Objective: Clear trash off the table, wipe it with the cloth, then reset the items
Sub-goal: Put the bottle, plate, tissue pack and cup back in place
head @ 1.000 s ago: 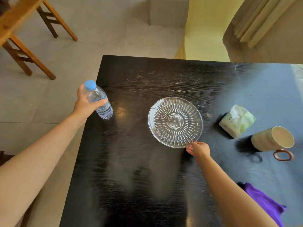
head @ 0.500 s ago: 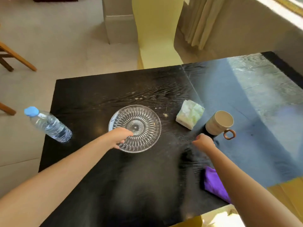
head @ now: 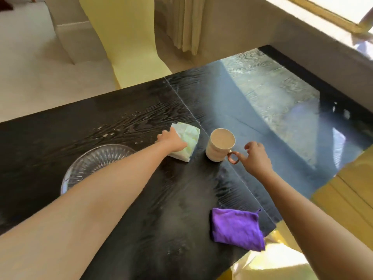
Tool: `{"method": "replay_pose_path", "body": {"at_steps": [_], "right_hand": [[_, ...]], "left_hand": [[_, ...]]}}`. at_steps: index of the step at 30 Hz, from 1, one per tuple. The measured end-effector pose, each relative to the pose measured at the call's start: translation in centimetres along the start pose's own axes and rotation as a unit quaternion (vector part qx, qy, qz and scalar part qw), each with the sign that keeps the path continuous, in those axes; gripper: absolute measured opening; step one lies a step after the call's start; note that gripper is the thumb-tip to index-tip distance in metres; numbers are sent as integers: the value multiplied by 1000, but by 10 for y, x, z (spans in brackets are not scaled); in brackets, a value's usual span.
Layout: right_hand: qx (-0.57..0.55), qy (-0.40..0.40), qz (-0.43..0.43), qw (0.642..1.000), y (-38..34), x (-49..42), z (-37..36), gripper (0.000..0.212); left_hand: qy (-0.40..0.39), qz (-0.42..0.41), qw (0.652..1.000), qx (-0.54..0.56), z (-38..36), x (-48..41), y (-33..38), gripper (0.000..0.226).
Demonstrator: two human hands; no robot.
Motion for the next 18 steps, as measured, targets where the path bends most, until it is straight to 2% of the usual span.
{"method": "replay_pose_path", "body": {"at_steps": [2, 4, 10, 15, 18], "right_hand": [[-17, -41, -21, 999, 11, -4, -16, 43], [-47, -64, -11, 997, 16, -5, -28, 33], [-128, -47, 14, 991, 14, 1, -44, 27], [-248, -113, -20, 962, 3, 4, -59, 21], [-340, -124, -42, 931, -6, 7, -67, 19]], "left_hand": [[-9, 9, 1000, -26, -20, -10, 3, 85], [-15, 17, 999, -37, -39, -18, 4, 91], [63, 14, 997, -52, -71, -34, -3, 103], [137, 5, 990, -28, -74, -40, -5, 88], [143, 6, 990, 7, -71, -33, -7, 84]]}}
Point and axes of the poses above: each hand's wrist, its own x-axis away from the middle knuckle, its own z-axis out of the back of the hand, y = z × x, the point moved 3 cm from there along -x, towards the middle knuckle, and after that the axes turned 2 degrees about -z, right-handed, at the moved point
